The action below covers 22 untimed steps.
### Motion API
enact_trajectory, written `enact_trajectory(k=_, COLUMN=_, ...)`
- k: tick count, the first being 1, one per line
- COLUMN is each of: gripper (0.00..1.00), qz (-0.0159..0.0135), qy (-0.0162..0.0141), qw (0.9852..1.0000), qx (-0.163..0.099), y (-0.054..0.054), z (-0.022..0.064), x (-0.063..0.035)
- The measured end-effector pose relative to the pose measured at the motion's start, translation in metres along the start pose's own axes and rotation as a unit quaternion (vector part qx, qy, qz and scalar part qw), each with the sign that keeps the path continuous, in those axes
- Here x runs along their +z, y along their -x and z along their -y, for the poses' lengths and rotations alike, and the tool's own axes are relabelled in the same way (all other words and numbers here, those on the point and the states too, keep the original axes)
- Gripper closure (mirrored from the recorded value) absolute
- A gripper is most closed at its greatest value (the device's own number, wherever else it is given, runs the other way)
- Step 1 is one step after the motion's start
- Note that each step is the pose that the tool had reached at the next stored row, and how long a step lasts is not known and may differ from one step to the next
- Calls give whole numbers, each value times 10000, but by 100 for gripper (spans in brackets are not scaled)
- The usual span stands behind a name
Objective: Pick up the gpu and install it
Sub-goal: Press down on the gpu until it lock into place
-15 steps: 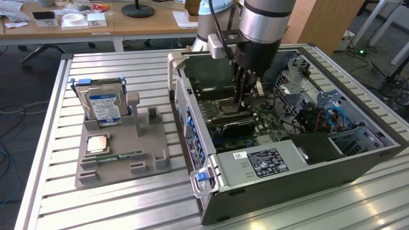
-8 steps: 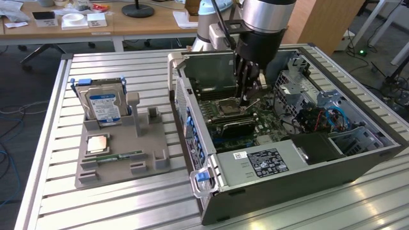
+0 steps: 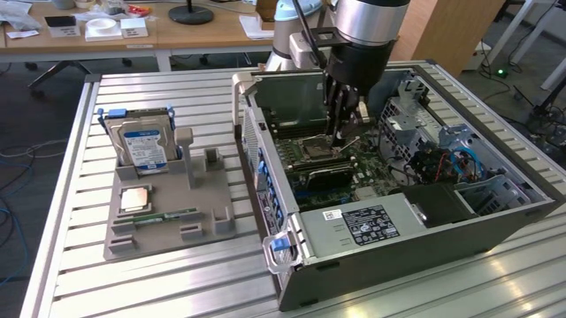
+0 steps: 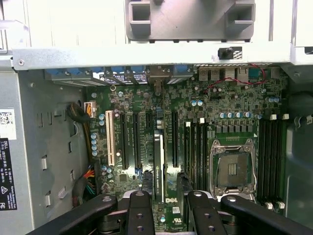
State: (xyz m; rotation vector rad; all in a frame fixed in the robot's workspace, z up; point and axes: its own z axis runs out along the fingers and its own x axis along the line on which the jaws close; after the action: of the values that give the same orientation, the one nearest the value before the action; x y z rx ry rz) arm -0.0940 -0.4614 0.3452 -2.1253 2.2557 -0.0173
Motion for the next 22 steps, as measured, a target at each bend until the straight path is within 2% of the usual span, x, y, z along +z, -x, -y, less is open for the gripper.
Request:
enact_trajectory(k=6, gripper=68, qz=0, qy=0, qw=10000, qx=0, y=0, z=0, x=0)
enact_trajectory(k=9, gripper=86, qz=0, qy=0, qw=10000, qx=0, y=0, z=0, x=0)
enact_trajectory(k=11, gripper=89, qz=0, qy=0, qw=10000, qx=0, y=0, z=0, x=0)
enact_trajectory(k=17, gripper=89, qz=-1, qy=0, qw=10000, qx=0, y=0, z=0, x=0)
enact_trajectory(k=22, gripper=89, qz=0, qy=0, qw=10000, qx=0, y=-2, z=-3, x=77)
